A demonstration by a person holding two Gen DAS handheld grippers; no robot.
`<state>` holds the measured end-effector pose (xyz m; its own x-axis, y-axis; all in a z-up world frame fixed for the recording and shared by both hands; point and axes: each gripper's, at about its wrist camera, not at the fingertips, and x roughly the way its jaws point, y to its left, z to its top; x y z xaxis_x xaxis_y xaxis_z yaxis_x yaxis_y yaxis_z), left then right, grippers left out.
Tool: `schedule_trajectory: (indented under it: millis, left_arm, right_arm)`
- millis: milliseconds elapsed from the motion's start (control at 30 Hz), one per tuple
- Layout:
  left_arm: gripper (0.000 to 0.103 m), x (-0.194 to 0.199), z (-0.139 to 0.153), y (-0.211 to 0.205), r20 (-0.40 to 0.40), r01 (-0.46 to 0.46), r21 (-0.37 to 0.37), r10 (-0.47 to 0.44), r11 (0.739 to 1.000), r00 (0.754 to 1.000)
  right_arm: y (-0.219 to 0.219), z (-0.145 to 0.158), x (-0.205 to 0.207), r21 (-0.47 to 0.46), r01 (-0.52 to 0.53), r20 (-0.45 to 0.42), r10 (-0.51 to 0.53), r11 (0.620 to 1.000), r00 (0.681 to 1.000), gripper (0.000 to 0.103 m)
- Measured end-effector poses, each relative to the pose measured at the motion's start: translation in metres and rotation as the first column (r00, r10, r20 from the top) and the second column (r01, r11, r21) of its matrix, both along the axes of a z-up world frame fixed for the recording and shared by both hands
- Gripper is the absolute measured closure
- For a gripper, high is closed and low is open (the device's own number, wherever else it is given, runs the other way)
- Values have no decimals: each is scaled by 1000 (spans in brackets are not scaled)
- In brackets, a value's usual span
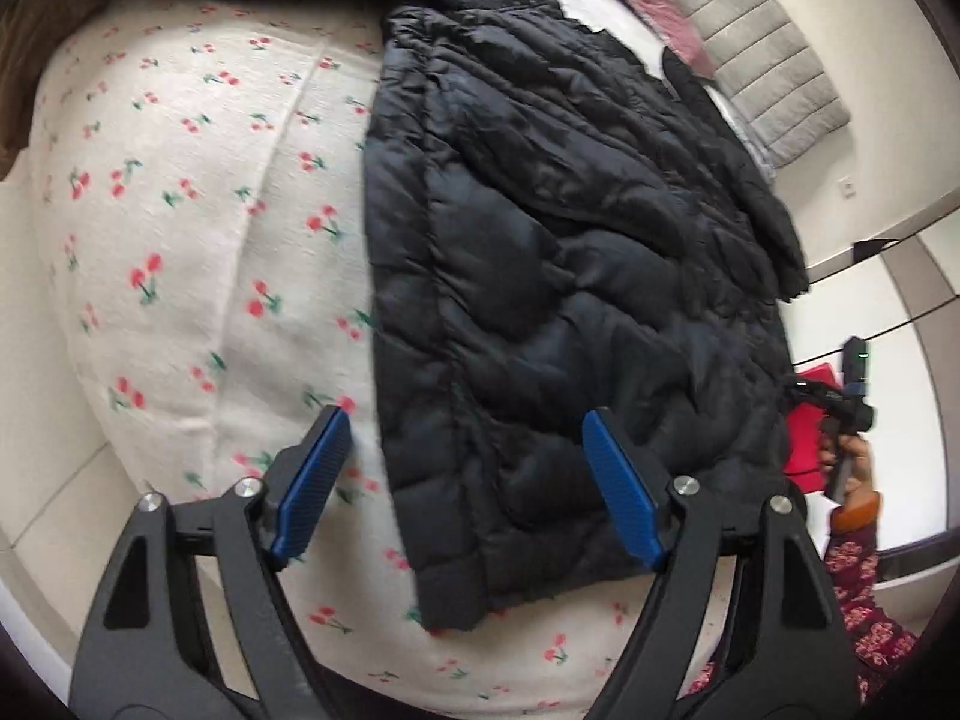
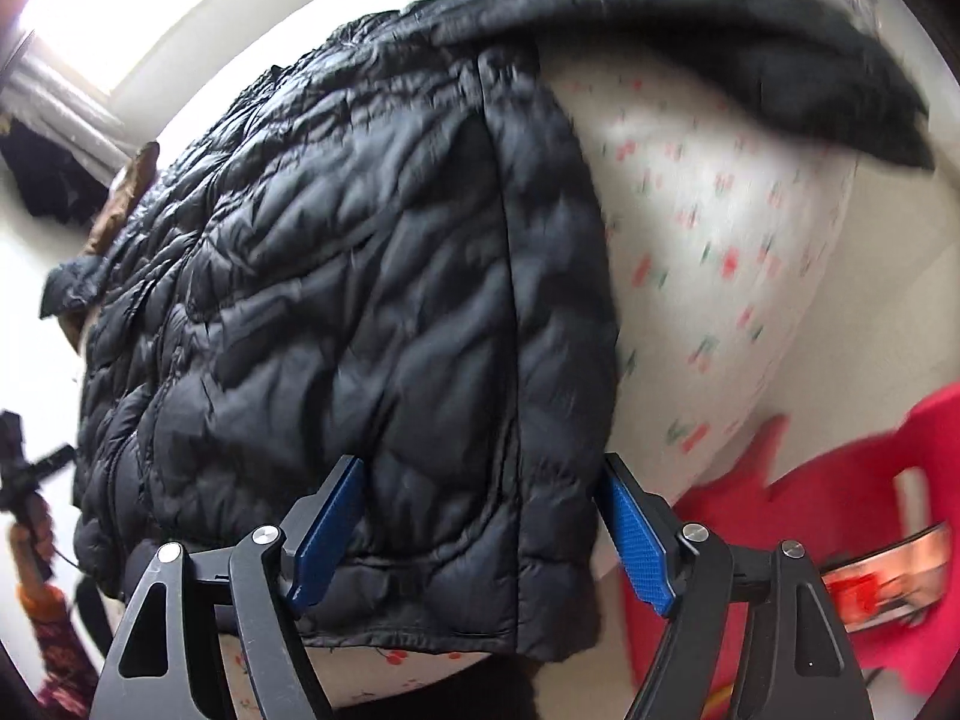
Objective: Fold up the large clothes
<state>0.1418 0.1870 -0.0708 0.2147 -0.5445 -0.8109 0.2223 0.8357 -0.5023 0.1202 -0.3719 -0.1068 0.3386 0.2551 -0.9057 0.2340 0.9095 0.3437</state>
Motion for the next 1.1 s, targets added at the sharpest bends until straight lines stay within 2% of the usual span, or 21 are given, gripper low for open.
schedule_trajectory:
  millis: [33, 67, 100, 133, 200, 300, 333, 367, 400, 433, 467, 500, 533, 600, 667, 700, 767, 833, 867, 1000, 1100]
  left_arm:
    - [46, -4, -1, -4, -19, 16, -55, -17, 998, 1000]
    - [53, -11, 0, -3, -32, 28, -85, -31, 996, 999]
    - [70, -15, 0, -7, -39, 44, -93, -48, 995, 998]
    - [82, -20, 1, -11, -32, 56, -82, -59, 995, 998]
    - [87, -28, 11, -13, 19, 48, -32, -47, 998, 999]
    - [89, -38, 31, 8, 67, -7, -80, 12, 997, 998]
    - [89, -41, 32, 12, 69, -8, -60, 12, 998, 998]
    - [87, -40, 30, 10, 60, 2, -2, -2, 1000, 998]
    - [81, -41, 24, 4, 42, 23, 80, -27, 997, 999]
    - [68, -42, 16, -4, 18, 49, 175, -53, 983, 998]
    - [64, -43, 11, -12, 18, 57, 255, -64, 965, 998]
    - [61, -44, 15, -15, 32, 53, 278, -64, 959, 997]
    - [58, -44, 21, -18, 48, 37, 304, -54, 952, 997]
    - [52, -46, 41, -25, 131, -28, 379, -24, 925, 991]
    - [45, -50, 60, -39, 223, -66, 436, -37, 898, 974]
    - [41, -51, 67, -48, 252, -63, 433, -54, 899, 966]
    - [39, -52, 76, -69, 275, -13, 378, -98, 926, 956]
    - [38, -54, 78, -98, 266, 81, 316, -170, 945, 949]
    - [38, -58, 77, -118, 254, 147, 298, -226, 943, 940]
    - [38, -80, 61, -177, 206, 347, 296, -414, 890, 887]
    - [36, -102, 58, -194, 210, 488, 266, -544, 831, 812]
  right_arm:
    - [2, 0, -2, 7, -4, 23, 4, 1000, 1000, 43]
    - [4, 2, -2, 10, -13, 37, 13, 1000, 999, 58]
    - [7, 6, -2, 38, -32, 58, 29, 999, 998, 70]
    - [9, 11, -2, 59, -41, 77, 36, 997, 996, 86]
    - [13, 24, -3, 51, -55, 107, 49, 997, 993, 90]
    - [13, 44, -9, 65, -71, 168, 59, 995, 984, 92]
    - [10, 46, -13, 55, -73, 170, 63, 996, 983, 92]
    - [8, 43, -15, 35, -76, 146, 70, 996, 987, 92]
    - [8, 37, -14, 12, -77, 109, 75, 997, 991, 92]
    - [11, 25, -12, -44, -80, 42, 82, 996, 996, 88]
    - [15, 17, -10, -100, -90, -7, 90, 991, 996, 76]
    - [16, 13, -9, -159, -92, -45, 86, 983, 995, 70]
    - [19, 15, -7, -199, -74, -45, 67, 977, 997, 59]
    - [24, 26, -5, -257, -48, -20, 44, 965, 999, 53]
    - [31, 42, -5, -334, -19, 15, 26, 942, 1000, 44]
    - [36, 51, -5, -370, -5, 39, 21, 929, 999, 42]
    - [53, 65, -3, -398, -5, 83, 41, 918, 996, 35]
    - [69, 75, -3, -375, -26, 120, 76, 927, 990, 33]
    - [78, 77, -4, -364, -44, 125, 95, 931, 988, 33]
    - [125, 79, -6, -305, -201, 121, 247, 931, 961, 32]
    - [149, 76, -19, -300, -318, 106, 363, 899, 926, 32]
